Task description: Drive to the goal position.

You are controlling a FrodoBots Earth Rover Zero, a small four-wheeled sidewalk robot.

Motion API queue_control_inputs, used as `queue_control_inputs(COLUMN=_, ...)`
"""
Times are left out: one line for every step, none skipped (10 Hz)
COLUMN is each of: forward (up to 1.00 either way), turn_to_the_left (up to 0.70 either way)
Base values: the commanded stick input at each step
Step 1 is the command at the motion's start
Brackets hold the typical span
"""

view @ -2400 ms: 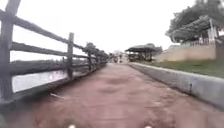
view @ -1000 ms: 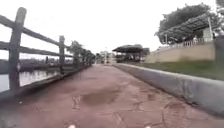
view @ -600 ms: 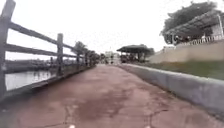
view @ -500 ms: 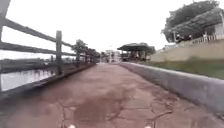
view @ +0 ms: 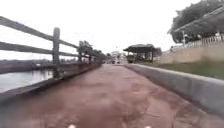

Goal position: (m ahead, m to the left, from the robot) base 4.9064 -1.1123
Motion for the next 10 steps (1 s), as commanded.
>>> queue_control_inputs(forward=1.0, turn_to_the_left=-0.29)
queue_control_inputs(forward=1.0, turn_to_the_left=-0.29)
queue_control_inputs(forward=1.0, turn_to_the_left=-0.29)
queue_control_inputs(forward=1.0, turn_to_the_left=0.11)
queue_control_inputs(forward=1.0, turn_to_the_left=0.11)
queue_control_inputs(forward=1.0, turn_to_the_left=0.11)
queue_control_inputs(forward=1.0, turn_to_the_left=0.11)
queue_control_inputs(forward=1.0, turn_to_the_left=0.11)
queue_control_inputs(forward=1.0, turn_to_the_left=0.11)
queue_control_inputs(forward=1.0, turn_to_the_left=0.11)
